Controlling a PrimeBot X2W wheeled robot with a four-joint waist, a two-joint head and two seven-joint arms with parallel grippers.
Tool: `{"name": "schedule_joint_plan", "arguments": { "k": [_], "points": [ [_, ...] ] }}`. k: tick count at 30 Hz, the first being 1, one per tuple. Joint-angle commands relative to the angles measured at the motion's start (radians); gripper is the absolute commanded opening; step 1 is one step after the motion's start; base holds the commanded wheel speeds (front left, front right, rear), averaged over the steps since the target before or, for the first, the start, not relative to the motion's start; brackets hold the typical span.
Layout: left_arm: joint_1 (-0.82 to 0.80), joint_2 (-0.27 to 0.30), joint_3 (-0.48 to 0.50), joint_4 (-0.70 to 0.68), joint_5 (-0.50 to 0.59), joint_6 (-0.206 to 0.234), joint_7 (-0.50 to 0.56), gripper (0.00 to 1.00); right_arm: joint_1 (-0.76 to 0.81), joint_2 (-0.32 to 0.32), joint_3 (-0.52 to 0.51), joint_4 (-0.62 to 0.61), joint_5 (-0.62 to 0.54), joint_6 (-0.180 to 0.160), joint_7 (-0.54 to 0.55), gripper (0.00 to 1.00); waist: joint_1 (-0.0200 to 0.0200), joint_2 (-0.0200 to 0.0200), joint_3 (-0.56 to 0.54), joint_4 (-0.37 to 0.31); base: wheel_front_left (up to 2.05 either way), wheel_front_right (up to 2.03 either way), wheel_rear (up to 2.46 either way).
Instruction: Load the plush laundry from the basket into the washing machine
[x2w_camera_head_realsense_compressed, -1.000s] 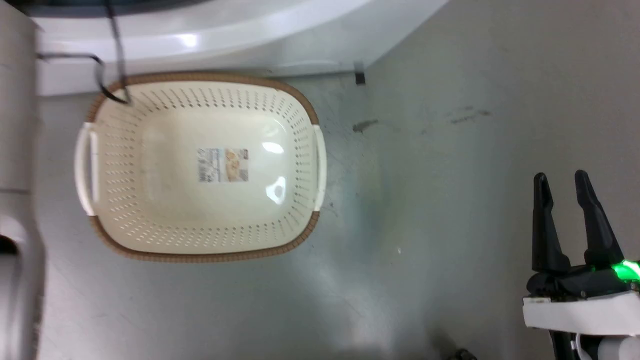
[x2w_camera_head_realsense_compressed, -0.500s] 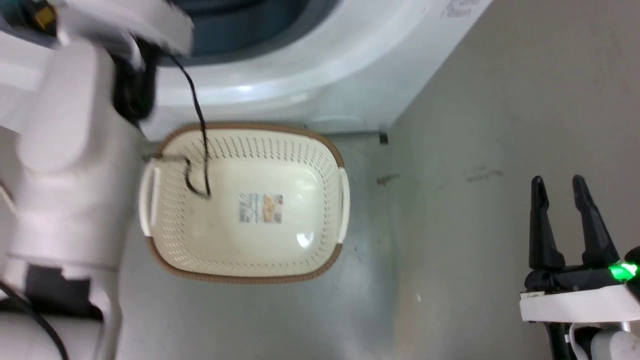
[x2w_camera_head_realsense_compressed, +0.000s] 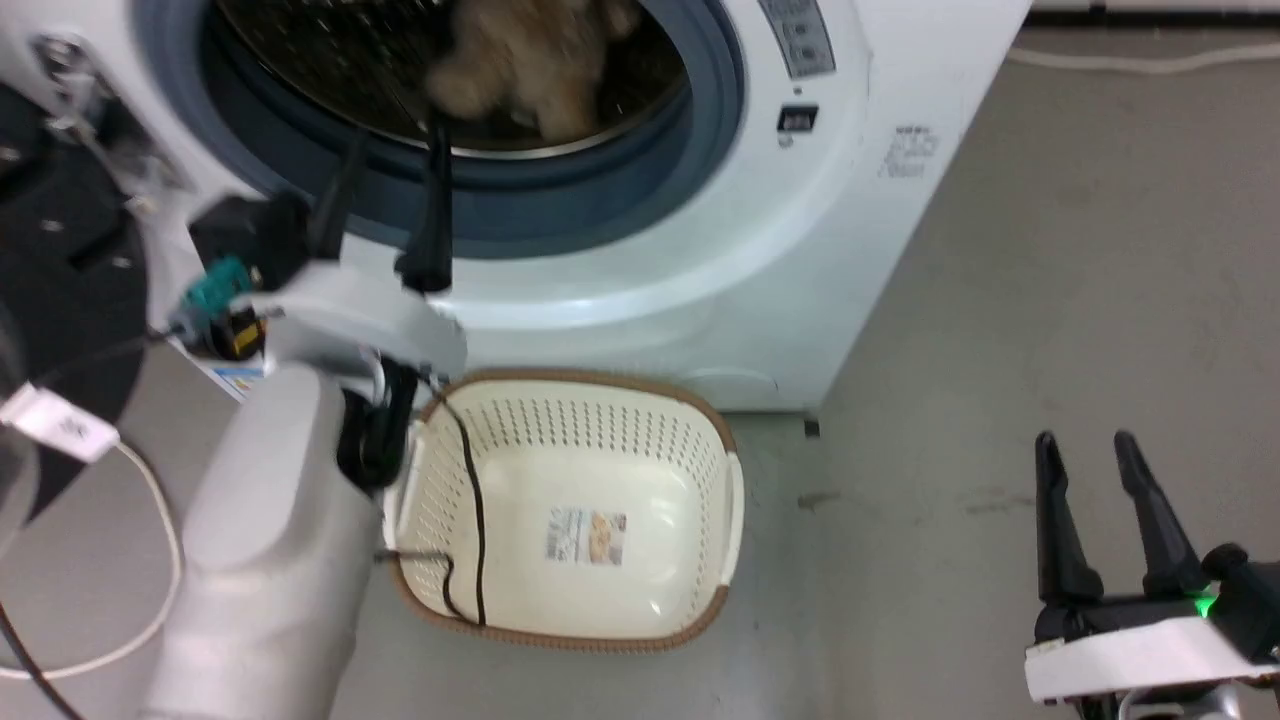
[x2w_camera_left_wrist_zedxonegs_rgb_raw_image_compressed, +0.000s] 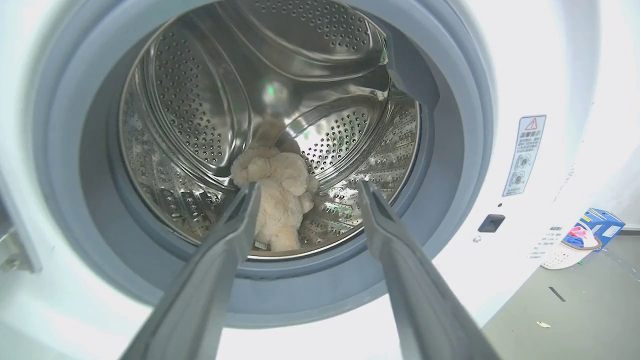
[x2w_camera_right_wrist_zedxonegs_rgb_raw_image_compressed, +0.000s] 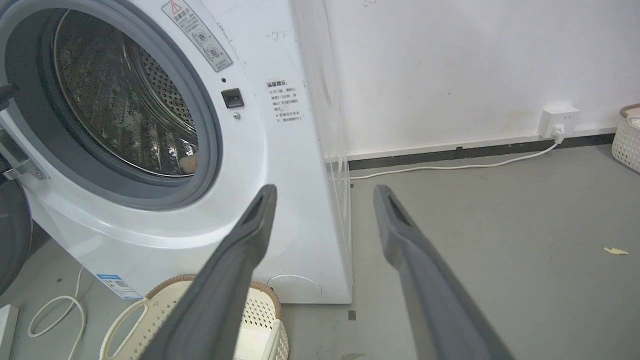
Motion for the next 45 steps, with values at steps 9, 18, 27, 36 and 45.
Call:
{"name": "schedule_joint_plan", "arguments": {
  "k": [9,18,27,36,45],
  "points": [
    [0.238,-0.006,0.023,-0.061,0.011,0.044,-0.005,1.0,0.1,0.0,-0.005,0.039,-0.021,-0.001,-0.004,1.0,0.0004,0.0,-0.202,0.071,0.0,0.0,0.0],
    [0.433,0.017,0.024,-0.167,0.031,0.088,-0.005,1.0,0.156,0.0,0.009,0.055,-0.051,-0.001,-0.004,1.0,0.0004,0.0,-0.292,0.081,0.0,0.0,0.0],
    [0.595,0.043,0.002,-0.273,0.051,0.129,0.03,1.0,0.185,0.0,0.01,0.058,-0.055,-0.001,-0.004,1.0,0.0004,0.0,-0.322,0.092,0.0,0.0,0.0],
    [0.72,0.074,-0.023,-0.349,0.085,0.182,0.082,1.0,0.209,0.0,0.018,0.059,-0.068,-0.001,-0.004,1.0,0.0004,0.0,-0.326,0.1,0.0,0.0,0.0],
    [0.753,0.097,-0.038,-0.409,0.123,0.219,0.063,1.0,0.208,0.0,0.024,0.072,-0.076,-0.001,-0.004,1.0,0.0004,0.0,-0.327,0.105,0.0,0.0,0.0]
  ]
}}
